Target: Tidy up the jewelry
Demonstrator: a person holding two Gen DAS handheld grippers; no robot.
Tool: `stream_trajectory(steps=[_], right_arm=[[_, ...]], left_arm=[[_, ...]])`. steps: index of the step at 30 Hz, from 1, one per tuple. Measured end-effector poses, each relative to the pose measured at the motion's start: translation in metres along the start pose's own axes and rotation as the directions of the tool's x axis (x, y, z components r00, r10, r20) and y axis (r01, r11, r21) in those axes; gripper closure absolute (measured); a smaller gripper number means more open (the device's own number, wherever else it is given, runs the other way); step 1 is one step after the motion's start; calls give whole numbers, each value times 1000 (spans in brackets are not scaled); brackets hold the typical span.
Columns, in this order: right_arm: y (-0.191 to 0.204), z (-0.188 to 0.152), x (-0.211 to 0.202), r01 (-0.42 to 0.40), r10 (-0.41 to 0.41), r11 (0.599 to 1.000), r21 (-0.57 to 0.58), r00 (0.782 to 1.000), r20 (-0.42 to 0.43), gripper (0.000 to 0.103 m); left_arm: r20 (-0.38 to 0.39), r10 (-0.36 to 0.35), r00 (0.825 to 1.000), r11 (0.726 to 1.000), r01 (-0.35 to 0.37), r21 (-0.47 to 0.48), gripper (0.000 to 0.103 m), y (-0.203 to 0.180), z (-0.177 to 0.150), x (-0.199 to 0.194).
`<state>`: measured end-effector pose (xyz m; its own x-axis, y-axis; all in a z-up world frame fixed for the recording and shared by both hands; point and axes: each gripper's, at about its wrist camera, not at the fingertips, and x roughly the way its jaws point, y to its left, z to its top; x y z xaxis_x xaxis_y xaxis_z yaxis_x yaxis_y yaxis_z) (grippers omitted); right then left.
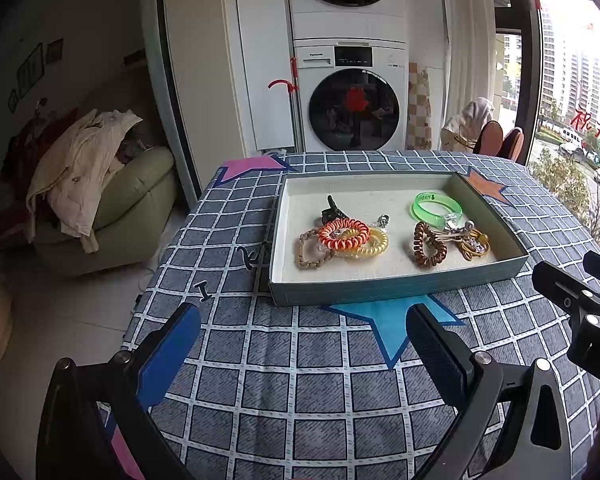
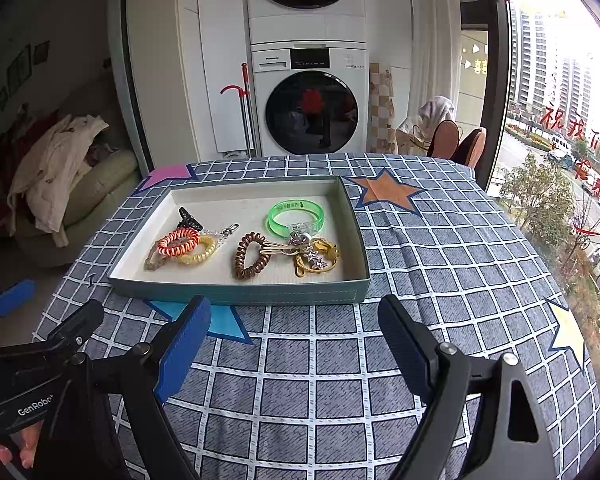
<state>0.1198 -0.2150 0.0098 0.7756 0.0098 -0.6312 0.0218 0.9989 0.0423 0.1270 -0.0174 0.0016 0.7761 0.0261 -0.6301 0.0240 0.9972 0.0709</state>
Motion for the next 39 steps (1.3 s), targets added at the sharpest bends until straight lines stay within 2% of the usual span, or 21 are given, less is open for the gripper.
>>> stream_trajectory(steps=[39], right_arm=[[2, 2, 0, -3, 3, 1000, 4, 1000, 3, 15]], left_arm=[[-6, 6, 1000, 1000, -6, -5, 0, 0, -1, 1]])
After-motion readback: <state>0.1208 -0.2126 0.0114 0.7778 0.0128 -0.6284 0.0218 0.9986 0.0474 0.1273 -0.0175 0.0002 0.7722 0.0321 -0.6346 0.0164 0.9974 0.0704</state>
